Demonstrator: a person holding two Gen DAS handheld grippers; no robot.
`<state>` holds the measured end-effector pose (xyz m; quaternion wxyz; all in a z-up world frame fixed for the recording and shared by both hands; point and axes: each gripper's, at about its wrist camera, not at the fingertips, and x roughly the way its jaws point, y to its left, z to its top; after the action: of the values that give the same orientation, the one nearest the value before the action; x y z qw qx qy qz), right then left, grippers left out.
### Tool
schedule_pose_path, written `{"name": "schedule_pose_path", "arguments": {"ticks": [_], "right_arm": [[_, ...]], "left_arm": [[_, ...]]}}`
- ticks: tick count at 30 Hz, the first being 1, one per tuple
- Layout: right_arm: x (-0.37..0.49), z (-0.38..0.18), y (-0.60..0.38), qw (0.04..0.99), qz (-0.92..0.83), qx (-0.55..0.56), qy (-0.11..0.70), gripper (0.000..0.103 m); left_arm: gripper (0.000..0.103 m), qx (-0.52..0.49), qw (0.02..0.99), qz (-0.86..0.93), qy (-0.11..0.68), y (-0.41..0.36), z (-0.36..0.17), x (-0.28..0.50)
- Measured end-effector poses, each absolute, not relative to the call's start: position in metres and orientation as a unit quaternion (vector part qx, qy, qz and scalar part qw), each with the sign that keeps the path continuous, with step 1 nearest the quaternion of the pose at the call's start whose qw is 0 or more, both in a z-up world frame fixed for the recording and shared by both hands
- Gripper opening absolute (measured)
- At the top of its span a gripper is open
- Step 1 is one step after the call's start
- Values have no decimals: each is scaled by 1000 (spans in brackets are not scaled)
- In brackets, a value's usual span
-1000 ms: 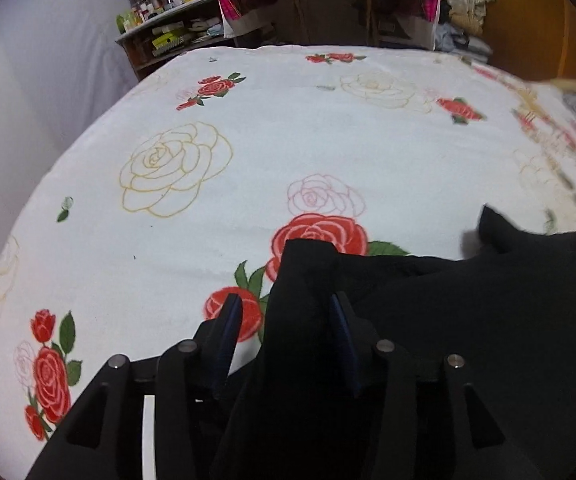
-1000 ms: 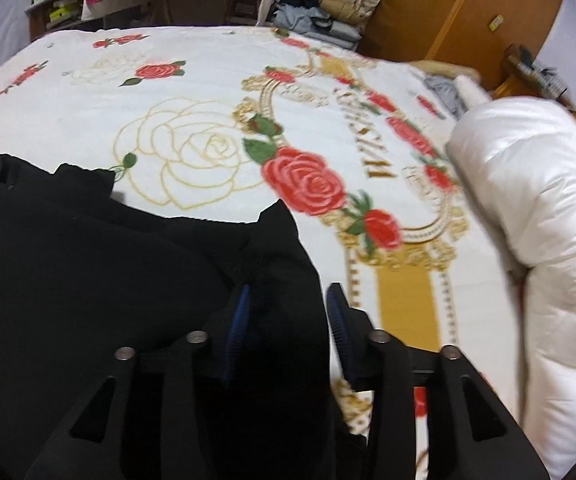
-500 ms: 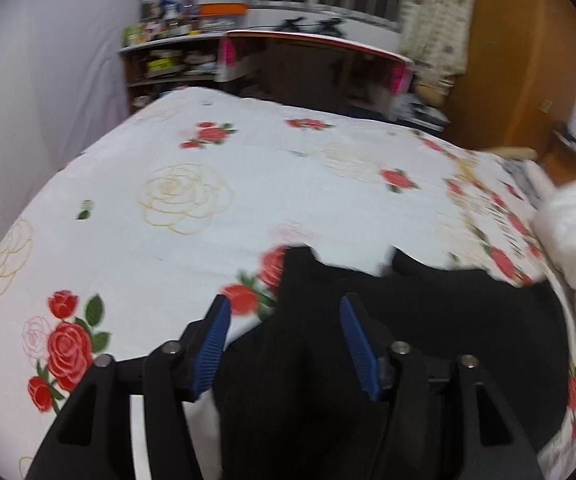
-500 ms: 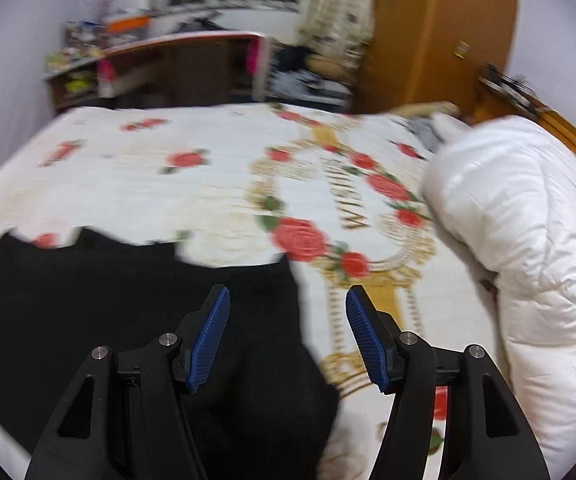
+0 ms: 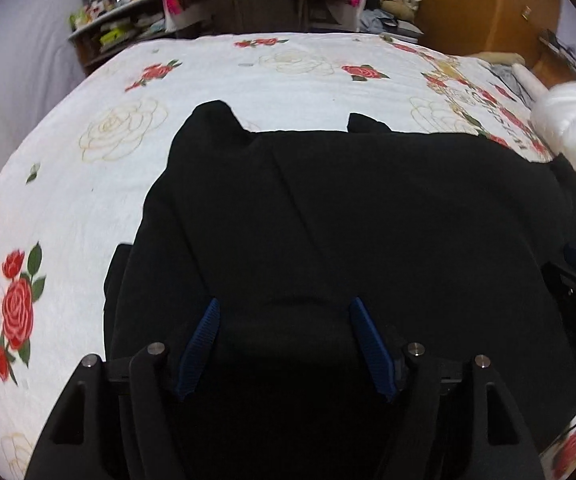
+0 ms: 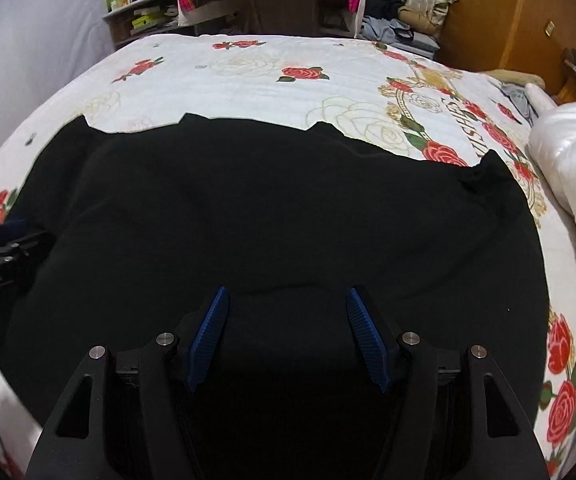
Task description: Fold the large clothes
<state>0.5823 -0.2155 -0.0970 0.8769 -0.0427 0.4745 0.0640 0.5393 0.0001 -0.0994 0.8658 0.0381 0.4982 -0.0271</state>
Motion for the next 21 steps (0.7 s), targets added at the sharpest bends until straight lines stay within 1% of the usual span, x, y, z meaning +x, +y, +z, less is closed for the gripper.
{"name": "schedule_pose_path", "arguments": {"ticks": [4, 9, 13, 15, 18, 19, 21], "right_arm": [[593, -111, -220, 868, 66, -36, 492, 67], [592, -119, -214, 858, 56, -48, 509, 67], [592, -118, -215, 852, 51, -40, 519, 67], [593, -114, -216, 850, 49, -37, 524, 67], [589, -101, -226, 848, 46, 3, 529, 67], [584, -93, -233, 850, 50, 28, 524, 68], [574, -79, -243, 857, 47, 40, 512, 68]], "left_arm": [[73, 31, 860, -24, 509, 4, -110, 549], [73, 41, 856, -8, 516, -2, -122, 553], [73, 44, 847, -7, 530, -4, -118, 559], [73, 29, 844, -10, 536, -2, -112, 561], [73, 7, 841, -24, 541, 6, -100, 555], [73, -1, 842, -27, 539, 9, -94, 551], [73, -3, 842, -25, 539, 15, -84, 543]]}}
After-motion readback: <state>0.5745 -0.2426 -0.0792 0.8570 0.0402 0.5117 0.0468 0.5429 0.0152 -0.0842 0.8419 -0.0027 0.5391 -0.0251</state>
